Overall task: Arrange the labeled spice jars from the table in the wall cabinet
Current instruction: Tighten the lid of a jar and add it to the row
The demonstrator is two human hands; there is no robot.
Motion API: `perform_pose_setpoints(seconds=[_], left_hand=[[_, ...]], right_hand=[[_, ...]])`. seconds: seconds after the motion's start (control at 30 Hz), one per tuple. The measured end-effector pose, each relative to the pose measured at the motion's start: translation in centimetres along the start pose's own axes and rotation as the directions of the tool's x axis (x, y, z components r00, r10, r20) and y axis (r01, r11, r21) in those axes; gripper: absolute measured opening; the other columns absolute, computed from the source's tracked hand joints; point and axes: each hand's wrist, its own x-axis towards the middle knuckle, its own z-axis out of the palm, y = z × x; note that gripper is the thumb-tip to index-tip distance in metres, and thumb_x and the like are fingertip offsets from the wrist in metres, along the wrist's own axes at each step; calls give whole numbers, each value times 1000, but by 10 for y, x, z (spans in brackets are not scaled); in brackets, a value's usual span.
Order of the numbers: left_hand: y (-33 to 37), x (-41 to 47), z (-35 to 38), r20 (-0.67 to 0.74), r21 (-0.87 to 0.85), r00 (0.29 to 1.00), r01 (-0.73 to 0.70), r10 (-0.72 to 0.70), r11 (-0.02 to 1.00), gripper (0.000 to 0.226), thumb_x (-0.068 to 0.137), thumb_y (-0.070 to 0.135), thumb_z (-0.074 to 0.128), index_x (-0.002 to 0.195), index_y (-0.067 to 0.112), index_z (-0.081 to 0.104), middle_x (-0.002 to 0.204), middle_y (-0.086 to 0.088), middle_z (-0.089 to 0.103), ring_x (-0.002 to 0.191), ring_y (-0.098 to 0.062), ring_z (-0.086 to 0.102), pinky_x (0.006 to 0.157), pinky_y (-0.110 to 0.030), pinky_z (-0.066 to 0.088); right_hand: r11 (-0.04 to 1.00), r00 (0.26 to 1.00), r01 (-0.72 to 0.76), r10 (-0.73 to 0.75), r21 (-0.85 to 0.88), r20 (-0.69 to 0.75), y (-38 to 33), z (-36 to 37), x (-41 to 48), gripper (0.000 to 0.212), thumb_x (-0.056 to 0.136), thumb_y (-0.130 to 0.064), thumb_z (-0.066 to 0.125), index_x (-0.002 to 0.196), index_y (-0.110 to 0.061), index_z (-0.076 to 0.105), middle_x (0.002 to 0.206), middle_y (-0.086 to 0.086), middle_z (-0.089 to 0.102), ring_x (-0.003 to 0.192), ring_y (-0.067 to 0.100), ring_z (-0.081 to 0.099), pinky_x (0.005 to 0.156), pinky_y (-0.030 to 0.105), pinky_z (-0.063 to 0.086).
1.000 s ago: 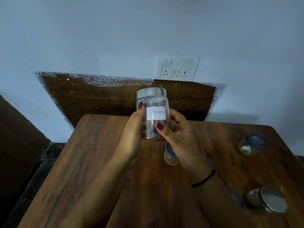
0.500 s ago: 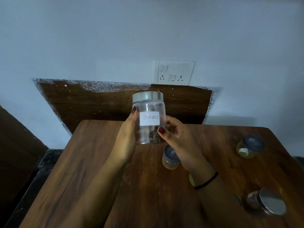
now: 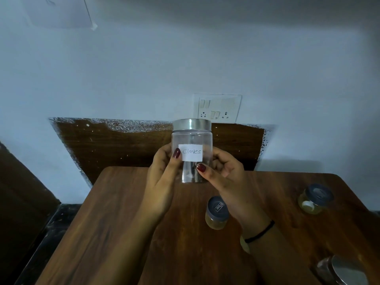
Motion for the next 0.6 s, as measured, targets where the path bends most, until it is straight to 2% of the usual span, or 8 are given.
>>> perform_pose_setpoints(seconds=[0.1, 0.23, 0.3, 0.37, 0.5, 0.6], left_hand=[[4, 1, 1, 20, -5, 996, -86, 86, 996, 58, 86, 47, 56, 132, 12, 52, 120, 1, 67, 111, -13, 66, 84, -21, 54], [14, 10, 1, 21, 9, 987, -157, 156, 988, 51, 92, 30, 61, 136, 7, 49, 122, 1, 67, 114, -11, 65, 88, -20, 52], [20, 17, 2, 32, 16, 983, -182, 181, 983, 49, 92, 24, 59, 136, 6, 49, 123, 0, 67, 114, -13, 65, 89, -21, 52], [28, 24, 4, 50, 24, 978, -206, 205, 978, 50, 93, 24, 60, 138, 5, 49, 124, -3, 67, 116, -15, 65, 91, -23, 53], [40, 36, 7, 76, 22, 969, -236, 234, 971, 58, 92, 30, 62, 143, 5, 45, 131, -7, 64, 122, -20, 62, 99, -33, 53], [51, 45, 10, 69, 25, 958, -282, 280, 959, 54, 94, 23, 60, 143, 5, 45, 131, -6, 64, 120, -18, 63, 96, -29, 54]], right_hand=[[1000, 1000, 3, -3, -3, -16, -7, 1, 8, 77, 65, -47, 85, 128, -10, 60, 110, 14, 71, 101, 27, 70, 78, 33, 59], [997, 998, 62, -62, -43, -1, -23, 1, 19, 51, 71, -30, 81, 118, -19, 64, 107, 7, 73, 99, 19, 71, 77, 28, 58], [994, 996, 92, -91, -54, 9, -31, 1, 24, 47, 73, -22, 80, 117, -20, 64, 107, 4, 73, 98, 15, 70, 77, 25, 57], [993, 995, 104, -104, -50, 1, -41, 1, 28, 49, 77, -16, 82, 121, -15, 62, 108, 3, 72, 100, 13, 70, 78, 22, 56], [989, 991, 136, -135, -54, 26, -56, 0, 35, 52, 77, -13, 72, 127, -8, 58, 114, 3, 71, 107, 13, 68, 82, 22, 56], [986, 989, 148, -146, -81, 24, -65, 0, 43, 63, 76, -17, 74, 135, -10, 54, 124, 10, 65, 110, 16, 66, 84, 25, 56]])
